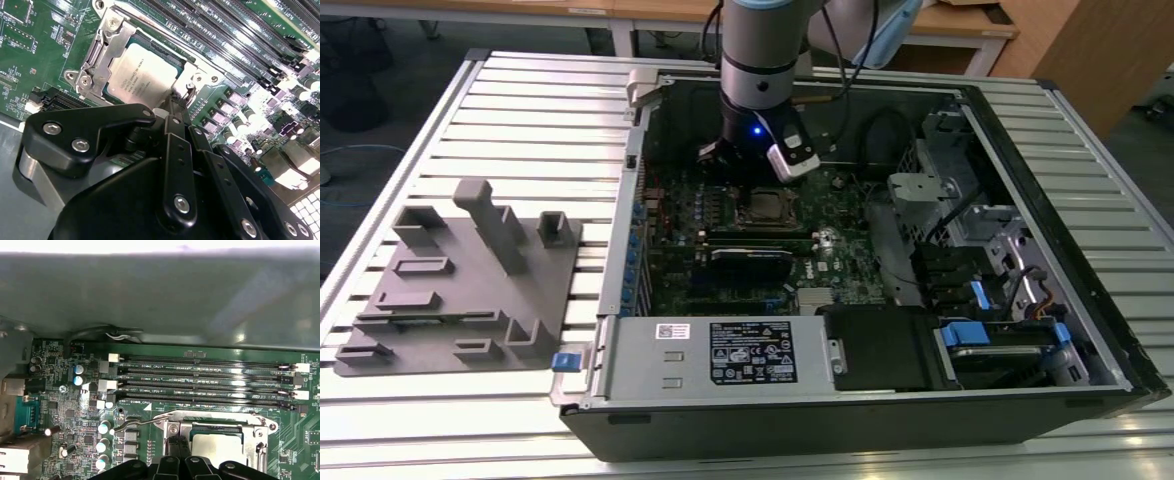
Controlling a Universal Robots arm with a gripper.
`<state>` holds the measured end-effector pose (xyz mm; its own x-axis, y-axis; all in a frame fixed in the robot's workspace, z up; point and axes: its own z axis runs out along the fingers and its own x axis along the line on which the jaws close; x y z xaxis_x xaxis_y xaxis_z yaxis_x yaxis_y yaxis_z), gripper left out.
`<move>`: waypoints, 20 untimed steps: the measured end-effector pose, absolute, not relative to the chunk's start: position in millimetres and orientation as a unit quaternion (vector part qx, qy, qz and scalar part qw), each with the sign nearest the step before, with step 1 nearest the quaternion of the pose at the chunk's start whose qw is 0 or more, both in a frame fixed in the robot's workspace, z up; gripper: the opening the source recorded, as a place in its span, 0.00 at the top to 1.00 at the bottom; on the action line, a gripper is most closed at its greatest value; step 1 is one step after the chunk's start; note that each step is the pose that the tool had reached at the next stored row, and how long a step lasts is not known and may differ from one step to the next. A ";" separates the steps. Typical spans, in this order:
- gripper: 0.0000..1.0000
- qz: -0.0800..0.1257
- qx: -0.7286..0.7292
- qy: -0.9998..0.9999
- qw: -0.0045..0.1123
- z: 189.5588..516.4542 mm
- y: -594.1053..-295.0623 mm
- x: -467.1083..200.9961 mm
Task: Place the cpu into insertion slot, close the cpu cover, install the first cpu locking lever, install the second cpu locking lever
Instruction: 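Close the cpu cover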
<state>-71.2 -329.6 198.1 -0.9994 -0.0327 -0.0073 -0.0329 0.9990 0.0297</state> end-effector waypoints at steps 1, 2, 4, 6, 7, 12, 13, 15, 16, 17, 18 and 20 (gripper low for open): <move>0.90 0.015 -0.016 1.000 0.004 198.6 -329.5 -71.2; 0.90 0.015 -0.016 1.000 0.004 199.3 -329.4 -71.1; 0.90 0.015 -0.016 1.000 0.003 201.9 -329.7 -71.3; 0.90 0.015 -0.016 1.000 0.003 204.0 -329.6 -71.3; 0.90 0.015 -0.016 1.000 0.003 204.6 -329.7 -71.3; 0.90 0.015 -0.016 1.000 0.003 205.0 -329.7 -71.2; 0.90 0.015 -0.016 1.000 0.003 205.0 -329.7 -70.5; 0.90 0.015 -0.016 1.000 0.003 205.0 -329.7 -66.9; 0.90 0.015 -0.016 1.000 0.003 205.0 -329.8 -64.4; 0.90 0.015 -0.016 1.000 0.003 205.0 -329.8 -61.5; 0.90 0.015 -0.016 1.000 0.003 205.0 -329.9 -58.6; 0.90 0.015 -0.016 1.000 0.003 205.0 -330.0 -52.7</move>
